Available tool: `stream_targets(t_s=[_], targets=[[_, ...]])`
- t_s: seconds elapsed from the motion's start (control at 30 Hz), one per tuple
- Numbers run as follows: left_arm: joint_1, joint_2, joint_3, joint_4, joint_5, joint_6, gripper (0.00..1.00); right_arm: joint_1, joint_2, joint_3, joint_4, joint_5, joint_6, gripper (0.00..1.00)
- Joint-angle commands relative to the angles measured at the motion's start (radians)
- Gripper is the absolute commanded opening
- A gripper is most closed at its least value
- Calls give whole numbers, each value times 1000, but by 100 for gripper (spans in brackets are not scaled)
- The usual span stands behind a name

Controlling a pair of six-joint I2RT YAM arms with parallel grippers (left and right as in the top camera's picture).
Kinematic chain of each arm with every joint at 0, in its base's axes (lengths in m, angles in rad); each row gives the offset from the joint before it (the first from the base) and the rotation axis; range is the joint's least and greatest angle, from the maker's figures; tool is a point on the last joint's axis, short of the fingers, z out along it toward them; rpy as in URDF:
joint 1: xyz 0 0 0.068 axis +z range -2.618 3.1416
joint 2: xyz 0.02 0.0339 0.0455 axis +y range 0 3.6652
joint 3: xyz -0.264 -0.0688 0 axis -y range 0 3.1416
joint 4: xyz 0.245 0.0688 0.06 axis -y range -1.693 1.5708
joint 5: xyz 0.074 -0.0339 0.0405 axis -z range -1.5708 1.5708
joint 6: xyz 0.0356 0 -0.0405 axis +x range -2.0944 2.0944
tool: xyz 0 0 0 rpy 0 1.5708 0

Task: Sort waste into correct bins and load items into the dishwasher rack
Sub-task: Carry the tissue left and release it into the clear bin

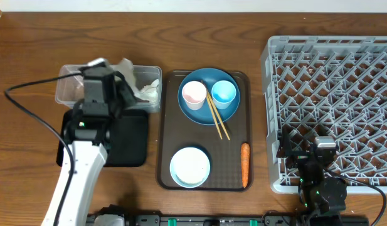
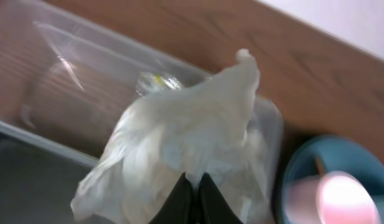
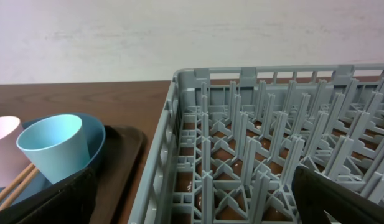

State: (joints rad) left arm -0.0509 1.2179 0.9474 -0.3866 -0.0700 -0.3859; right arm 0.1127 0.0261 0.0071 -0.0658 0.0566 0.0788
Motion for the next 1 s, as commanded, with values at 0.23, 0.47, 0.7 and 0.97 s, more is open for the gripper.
stream_targets(t_s=[0.23, 0.47, 0.7, 0.97], targets=[[93, 248, 18, 167, -63, 7, 7, 8, 0, -2, -3, 6, -6, 99], [113, 297, 18, 199, -63, 12, 55, 8, 0, -2, -3, 6, -6, 99], [113, 222, 18, 209, -61, 22, 79, 8, 0, -2, -3, 6, -6, 99], [111, -53, 18, 36, 253, 11, 84, 8, 0, -2, -3, 6, -6, 99]])
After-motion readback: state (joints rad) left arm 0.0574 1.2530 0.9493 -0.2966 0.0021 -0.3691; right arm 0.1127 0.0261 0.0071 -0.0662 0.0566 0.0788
